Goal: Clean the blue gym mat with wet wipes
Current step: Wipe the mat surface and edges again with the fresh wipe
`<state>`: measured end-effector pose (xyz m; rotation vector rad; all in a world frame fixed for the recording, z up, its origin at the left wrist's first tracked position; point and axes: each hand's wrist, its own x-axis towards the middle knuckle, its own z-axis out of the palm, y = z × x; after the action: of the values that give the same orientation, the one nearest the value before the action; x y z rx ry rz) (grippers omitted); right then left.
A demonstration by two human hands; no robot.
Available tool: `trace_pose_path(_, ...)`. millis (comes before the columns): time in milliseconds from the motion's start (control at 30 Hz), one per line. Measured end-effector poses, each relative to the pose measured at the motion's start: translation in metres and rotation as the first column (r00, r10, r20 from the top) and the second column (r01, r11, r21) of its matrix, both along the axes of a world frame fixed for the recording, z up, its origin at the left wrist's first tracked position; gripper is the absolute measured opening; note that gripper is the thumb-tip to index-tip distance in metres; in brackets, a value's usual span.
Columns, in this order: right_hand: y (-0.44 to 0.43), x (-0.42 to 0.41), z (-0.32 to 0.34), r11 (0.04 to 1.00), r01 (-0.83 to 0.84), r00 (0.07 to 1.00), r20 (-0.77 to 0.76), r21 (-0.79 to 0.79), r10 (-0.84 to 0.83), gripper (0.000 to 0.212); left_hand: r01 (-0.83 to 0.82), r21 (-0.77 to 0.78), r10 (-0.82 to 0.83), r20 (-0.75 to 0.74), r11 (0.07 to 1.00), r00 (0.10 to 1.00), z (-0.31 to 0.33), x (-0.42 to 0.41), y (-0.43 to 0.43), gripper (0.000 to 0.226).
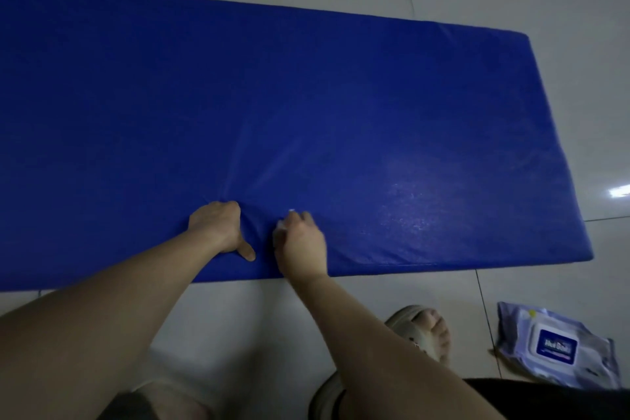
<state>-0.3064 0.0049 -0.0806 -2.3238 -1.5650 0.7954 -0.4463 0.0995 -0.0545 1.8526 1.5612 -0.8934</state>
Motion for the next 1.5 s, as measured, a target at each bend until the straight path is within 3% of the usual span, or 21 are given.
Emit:
trace_pose_path(67,0.003,-0.003,-0.002,0.989,-0.151,0.988,0.038,0.000,0.151,0.020,0.000,-0.003,0.000,0.000,1.000,1.000,0.000,0.000,0.001,0.089)
trace_pose_path(133,0.001,0.017,-0.002,0.986,-0.165,0.981,0.105,0.020,0.162,0.021,0.001,-0.008,-0.001,0.004,1.000,1.000,-0.001,0.000,0.002,0.089)
trace_pose_path(267,-0.011,0.096,0.002,0.996,0.065,0.983,0.166,0.062,-0.074,0.025,0.002,-0.001,-0.002,0.022,1.000,1.000,-0.002,-0.001,0.001,0.089)
trace_pose_path(400,-0.027,0.172,0.010,0.957,0.291,0.909,0.312,-0.004,-0.275,0.027,0.003,0.006,-0.003,0.022,1.000,1.000,-0.002,-0.002,0.001,0.090)
trace_pose_path(467,-0.029,0.185,0.012,0.916,0.399,0.865,0.343,-0.030,-0.366,0.030,0.003,0.007,-0.003,0.017,1.000,1.000,-0.003,-0.001,0.001,0.090)
trace_pose_path(567,-0.014,0.161,0.008,0.867,0.498,0.838,0.263,-0.011,-0.478,0.031,0.008,0.010,-0.008,-0.004,1.000,1.000,-0.002,0.000,0.001,0.091)
trace_pose_path(700,0.009,0.087,0.002,0.940,0.340,0.926,0.167,0.022,-0.339,0.033,0.003,0.012,-0.003,0.000,1.000,1.000,-0.002,0.000,0.002,0.088)
trace_pose_path(833,0.025,0.018,-0.002,0.996,0.083,0.992,0.097,0.017,-0.085,0.041,0.004,0.020,-0.004,-0.003,1.000,1.000,-0.003,0.000,0.001,0.084)
trace_pose_path(933,0.030,-0.002,-0.004,0.981,-0.193,0.976,0.099,0.003,0.192,0.039,0.007,0.018,-0.007,-0.008,1.000,1.000,-0.003,0.001,0.002,0.083)
trace_pose_path(1000,0.034,0.014,-0.002,0.963,-0.268,0.954,0.141,0.014,0.263,0.030,0.000,0.018,0.000,-0.008,1.000,1.000,-0.003,0.000,0.002,0.084)
trace_pose_path(1100,0.035,0.070,0.002,0.994,-0.112,0.977,0.180,-0.001,0.110,0.018,0.012,0.023,-0.012,0.009,1.000,1.000,-0.006,-0.001,0.001,0.088)
trace_pose_path(1300,0.013,0.177,0.015,0.958,0.284,0.930,0.256,-0.043,-0.264,0.020,0.048,0.088,-0.056,0.086,0.995,0.995,-0.003,-0.009,-0.007,0.085)
trace_pose_path(1400,0.012,0.182,0.019,0.935,0.341,0.917,0.253,-0.099,-0.308,0.029,0.173,0.198,-0.203,0.139,0.965,0.969,-0.001,-0.020,-0.017,0.066)
trace_pose_path(1500,0.013,0.169,0.022,0.913,0.395,0.913,0.160,-0.104,-0.376,0.036,0.138,0.215,-0.190,0.243,0.967,0.951,-0.002,-0.031,-0.018,0.039)
